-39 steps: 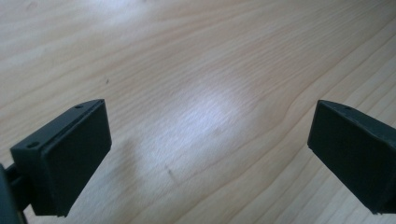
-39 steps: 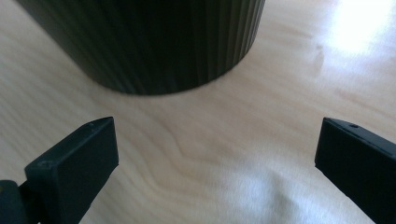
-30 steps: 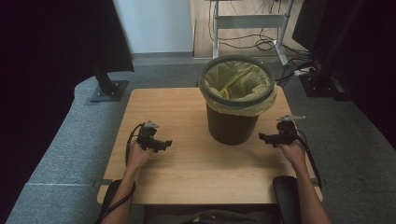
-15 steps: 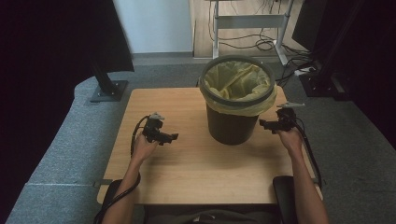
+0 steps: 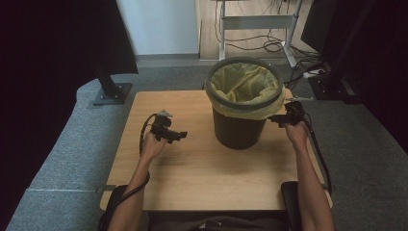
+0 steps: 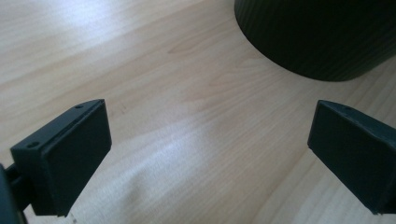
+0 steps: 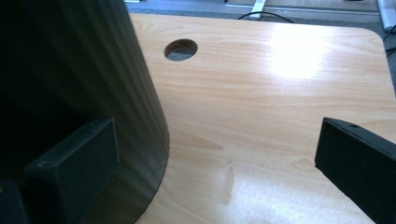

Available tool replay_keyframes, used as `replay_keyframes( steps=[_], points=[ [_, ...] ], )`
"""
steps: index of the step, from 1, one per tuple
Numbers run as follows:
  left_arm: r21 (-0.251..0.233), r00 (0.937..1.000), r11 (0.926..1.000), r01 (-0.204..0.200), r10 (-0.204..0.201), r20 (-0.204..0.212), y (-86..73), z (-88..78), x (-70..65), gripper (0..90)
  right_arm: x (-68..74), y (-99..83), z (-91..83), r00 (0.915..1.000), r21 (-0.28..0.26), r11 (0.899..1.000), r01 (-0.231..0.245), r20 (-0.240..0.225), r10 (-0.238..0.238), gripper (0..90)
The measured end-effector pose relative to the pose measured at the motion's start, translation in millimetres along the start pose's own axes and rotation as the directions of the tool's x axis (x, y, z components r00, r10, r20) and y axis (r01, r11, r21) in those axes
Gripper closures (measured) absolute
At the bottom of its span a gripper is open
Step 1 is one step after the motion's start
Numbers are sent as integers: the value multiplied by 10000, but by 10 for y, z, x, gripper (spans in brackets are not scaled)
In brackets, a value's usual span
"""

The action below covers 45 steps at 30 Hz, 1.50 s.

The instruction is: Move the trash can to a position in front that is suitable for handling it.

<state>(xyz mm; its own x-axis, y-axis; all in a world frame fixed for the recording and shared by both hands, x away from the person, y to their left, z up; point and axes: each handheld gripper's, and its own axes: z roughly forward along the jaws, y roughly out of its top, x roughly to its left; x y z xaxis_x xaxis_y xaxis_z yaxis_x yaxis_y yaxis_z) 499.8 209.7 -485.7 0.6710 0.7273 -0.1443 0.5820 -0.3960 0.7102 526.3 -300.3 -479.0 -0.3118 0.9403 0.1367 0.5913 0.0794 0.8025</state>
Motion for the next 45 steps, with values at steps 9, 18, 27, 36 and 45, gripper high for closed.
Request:
replay_keyframes(
  steps=[9,18,27,36,45],
  points=[
    [-511,9995,9986,117,-132,-295,248,-15,92,0,127,16,23,9991,-109,9995,311,-282,-314,10],
    [-866,9978,9962,86,-142,-645,448,-15,115,0,467,15,93,9940,-143,9965,826,-701,-834,8],
    [-1052,9960,9939,336,-421,-791,484,-11,197,0,858,26,178,9817,-233,9897,1413,-1255,-1432,3],
    [-1043,9912,9942,244,-377,-1272,662,57,291,0,762,253,369,9918,-207,9956,919,-874,-934,0],
    [-1345,9946,9909,40,-179,-1025,591,31,264,0,787,239,329,9881,-509,9914,1203,-901,-1245,35]
  ],
)
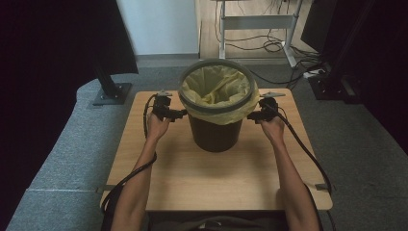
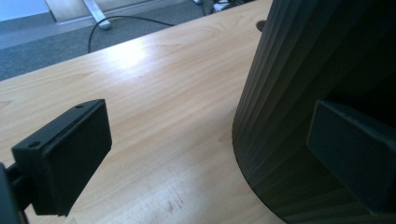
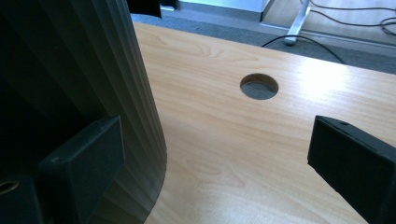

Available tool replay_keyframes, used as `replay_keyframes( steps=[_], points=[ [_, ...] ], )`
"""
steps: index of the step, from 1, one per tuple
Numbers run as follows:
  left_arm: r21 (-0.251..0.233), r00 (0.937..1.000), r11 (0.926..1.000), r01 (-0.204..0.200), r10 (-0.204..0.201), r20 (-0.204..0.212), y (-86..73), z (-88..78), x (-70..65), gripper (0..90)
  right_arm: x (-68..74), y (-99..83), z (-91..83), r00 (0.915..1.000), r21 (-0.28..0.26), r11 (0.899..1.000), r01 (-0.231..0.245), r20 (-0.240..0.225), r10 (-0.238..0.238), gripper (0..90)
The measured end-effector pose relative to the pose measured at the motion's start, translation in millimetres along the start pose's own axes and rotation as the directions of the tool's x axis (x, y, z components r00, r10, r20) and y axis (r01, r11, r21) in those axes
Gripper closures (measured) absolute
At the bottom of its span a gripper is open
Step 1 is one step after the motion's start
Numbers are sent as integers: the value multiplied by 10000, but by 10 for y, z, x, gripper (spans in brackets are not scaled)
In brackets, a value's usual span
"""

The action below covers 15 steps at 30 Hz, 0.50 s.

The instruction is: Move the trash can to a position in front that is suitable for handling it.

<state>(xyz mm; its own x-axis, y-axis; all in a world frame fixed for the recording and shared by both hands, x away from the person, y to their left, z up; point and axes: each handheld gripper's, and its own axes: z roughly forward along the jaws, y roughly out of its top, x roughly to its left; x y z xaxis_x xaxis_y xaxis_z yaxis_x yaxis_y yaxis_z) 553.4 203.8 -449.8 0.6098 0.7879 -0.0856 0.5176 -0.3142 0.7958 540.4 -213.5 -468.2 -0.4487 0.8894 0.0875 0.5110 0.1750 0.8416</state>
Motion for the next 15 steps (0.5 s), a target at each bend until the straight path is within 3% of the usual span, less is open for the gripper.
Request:
replay_keyframes(
  steps=[5,6,15],
  points=[
    [56,9997,9997,-252,252,-17,-48,-82,-67,0,44,-34,-78,9995,62,9995,296,-92,-295,35],
    [130,9989,9988,-473,474,-43,-70,-130,-106,0,78,-57,-124,9988,71,9988,475,-101,-475,35],
    [16,9987,9989,-467,466,221,-232,-291,-242,0,204,-232,-370,9957,118,9968,796,-495,-789,0]
  ],
)
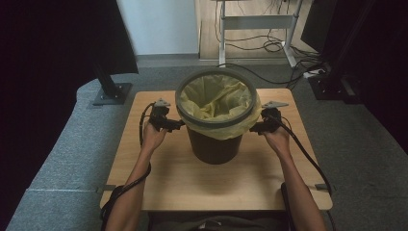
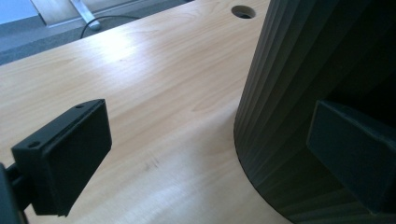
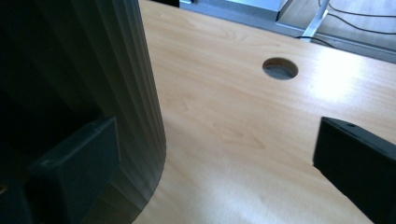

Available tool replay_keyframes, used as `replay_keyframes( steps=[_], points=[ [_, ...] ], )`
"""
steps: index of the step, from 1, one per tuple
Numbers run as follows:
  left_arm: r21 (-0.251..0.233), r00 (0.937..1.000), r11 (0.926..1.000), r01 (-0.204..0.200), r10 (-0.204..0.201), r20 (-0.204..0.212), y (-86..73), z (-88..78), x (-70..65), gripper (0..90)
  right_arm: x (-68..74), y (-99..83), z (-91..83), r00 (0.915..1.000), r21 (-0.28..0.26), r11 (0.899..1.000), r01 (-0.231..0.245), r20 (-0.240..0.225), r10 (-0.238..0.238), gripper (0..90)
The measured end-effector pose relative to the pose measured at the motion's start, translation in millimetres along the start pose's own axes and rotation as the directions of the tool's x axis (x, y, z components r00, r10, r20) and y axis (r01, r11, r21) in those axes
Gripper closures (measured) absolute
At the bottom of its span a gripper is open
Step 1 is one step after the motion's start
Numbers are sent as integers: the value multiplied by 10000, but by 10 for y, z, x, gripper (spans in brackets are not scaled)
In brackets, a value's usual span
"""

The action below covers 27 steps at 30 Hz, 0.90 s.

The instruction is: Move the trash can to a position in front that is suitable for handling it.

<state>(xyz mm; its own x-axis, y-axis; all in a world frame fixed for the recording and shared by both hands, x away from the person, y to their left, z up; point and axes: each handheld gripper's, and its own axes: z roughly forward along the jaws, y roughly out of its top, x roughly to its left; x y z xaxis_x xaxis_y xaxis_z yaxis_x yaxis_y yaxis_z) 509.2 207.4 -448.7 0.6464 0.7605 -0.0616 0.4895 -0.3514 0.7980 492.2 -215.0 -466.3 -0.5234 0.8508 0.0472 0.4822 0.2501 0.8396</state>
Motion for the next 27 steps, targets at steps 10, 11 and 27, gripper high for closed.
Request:
replay_keyframes(
  steps=[10,11,27],
  points=[
    [-113,9994,9998,-146,150,311,-236,-245,-221,0,186,-191,-252,9995,-108,9998,179,-256,-182,0],
    [-134,9993,9998,-123,127,345,-261,-270,-238,0,205,-207,-270,9995,-125,9998,177,-270,-180,0],
    [-539,9999,9985,-100,104,71,-566,-556,-443,3,511,-378,-484,9984,-410,9979,505,-226,-514,0]
  ],
)
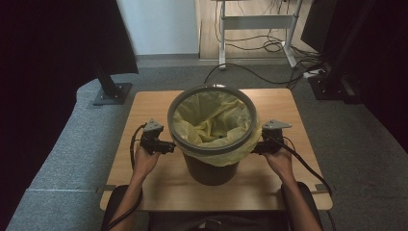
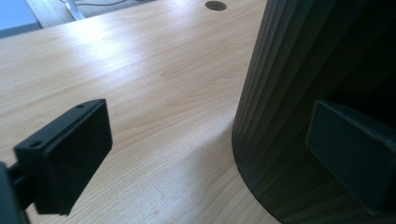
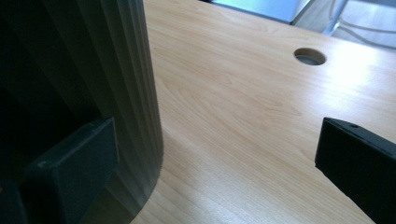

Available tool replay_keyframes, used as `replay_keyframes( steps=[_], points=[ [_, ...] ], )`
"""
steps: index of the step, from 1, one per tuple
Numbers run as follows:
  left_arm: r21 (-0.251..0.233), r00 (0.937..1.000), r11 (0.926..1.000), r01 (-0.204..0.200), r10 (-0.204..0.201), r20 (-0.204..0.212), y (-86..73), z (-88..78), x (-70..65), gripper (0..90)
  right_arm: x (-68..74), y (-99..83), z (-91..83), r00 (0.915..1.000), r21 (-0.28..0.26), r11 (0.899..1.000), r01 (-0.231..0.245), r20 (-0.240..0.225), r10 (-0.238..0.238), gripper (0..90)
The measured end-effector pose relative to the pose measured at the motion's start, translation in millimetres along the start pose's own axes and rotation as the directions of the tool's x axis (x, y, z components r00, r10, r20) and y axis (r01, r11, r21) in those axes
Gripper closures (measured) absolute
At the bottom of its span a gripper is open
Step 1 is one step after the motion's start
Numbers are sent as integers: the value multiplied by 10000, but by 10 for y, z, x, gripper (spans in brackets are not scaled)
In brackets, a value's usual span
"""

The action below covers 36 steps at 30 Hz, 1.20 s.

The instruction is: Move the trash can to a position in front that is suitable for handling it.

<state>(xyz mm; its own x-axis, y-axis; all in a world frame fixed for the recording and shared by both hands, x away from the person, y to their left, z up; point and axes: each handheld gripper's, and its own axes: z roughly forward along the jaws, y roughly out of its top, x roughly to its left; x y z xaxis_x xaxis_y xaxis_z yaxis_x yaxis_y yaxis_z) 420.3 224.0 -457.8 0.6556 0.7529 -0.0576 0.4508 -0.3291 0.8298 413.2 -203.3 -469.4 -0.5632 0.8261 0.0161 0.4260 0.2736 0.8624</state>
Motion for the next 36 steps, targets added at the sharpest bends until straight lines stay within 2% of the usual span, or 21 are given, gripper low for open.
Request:
replay_keyframes(
  steps=[2,4,6,8,10,11,12,14,15,17,18,19,20,22,25,27,31,32,33,34,36],
  points=[
    [106,10000,9999,-63,62,67,-10,-31,-2,0,19,0,-27,9996,-18,9997,252,114,-252,0],
    [249,9999,9997,88,-90,50,-49,-42,20,0,4,-3,-62,9998,17,9999,160,-71,-160,0],
    [360,10000,9993,93,-92,-36,-80,-44,34,0,-33,-26,-95,9997,30,9997,228,52,-228,0],
    [736,9997,9971,214,-204,-138,-204,-33,95,0,-95,-74,-121,9995,350,9991,253,200,-260,0],
    [1070,9994,9941,183,-150,-312,-298,-14,139,0,-161,-149,-142,9992,645,9977,231,309,-252,0],
    [1070,9994,9941,183,-150,-312,-298,-14,139,0,-161,-149,-142,9992,645,9977,231,309,-252,0],
    [1435,9988,9893,257,-193,-455,-397,15,189,0,-228,-246,-154,9993,876,9961,132,337,-162,0],
    [1673,9982,9851,392,-312,-503,-493,47,249,0,-295,-354,-165,9989,1096,9940,10,467,-61,0],
    [1673,9982,9851,392,-312,-503,-493,47,249,0,-295,-354,-165,9989,1096,9940,10,467,-61,0],
    [1910,9975,9801,545,-448,-546,-589,86,315,0,-395,-523,-163,9975,1387,9901,-190,694,94,0],
    [1910,9975,9801,545,-448,-546,-589,86,315,0,-425,-575,-156,9969,1492,9884,-271,775,156,0],
    [2030,9974,9778,527,-414,-595,-604,96,330,0,-425,-575,-156,9969,1492,9884,-271,775,156,0],
    [2112,9974,9762,494,-372,-615,-629,122,340,0,-476,-665,-126,9952,1795,9832,-326,970,153,0],
    [2243,9973,9735,444,-299,-676,-654,154,338,0,-512,-736,-98,9941,2055,9785,-186,1085,-39,0],
    [2528,9978,9669,350,-195,-634,-709,212,334,0,-555,-820,-55,9948,2305,9728,-220,1019,-16,0],
    [2587,9980,9652,371,-224,-597,-728,229,335,0,-565,-847,-42,9948,2366,9714,-217,1021,-27,0],
    [3150,9981,9481,441,-283,-546,-777,305,341,0,-603,-927,16,9952,2795,9601,-135,966,-141,0],
    [3153,9974,9486,294,-71,-717,-794,318,333,0,-610,-940,24,9964,2770,9606,-222,852,-16,0],
    [3153,9974,9486,294,-71,-717,-794,318,333,0,-610,-940,24,9964,2770,9606,-222,852,-16,0],
    [3139,9969,9489,318,-74,-786,-794,322,332,0,-634,-963,26,9981,2681,9628,-348,590,196,0],
    [3039,9945,9514,502,-197,-1026,-792,337,329,0,-643,-990,15,9986,2465,9688,-270,502,151,0]
  ],
)
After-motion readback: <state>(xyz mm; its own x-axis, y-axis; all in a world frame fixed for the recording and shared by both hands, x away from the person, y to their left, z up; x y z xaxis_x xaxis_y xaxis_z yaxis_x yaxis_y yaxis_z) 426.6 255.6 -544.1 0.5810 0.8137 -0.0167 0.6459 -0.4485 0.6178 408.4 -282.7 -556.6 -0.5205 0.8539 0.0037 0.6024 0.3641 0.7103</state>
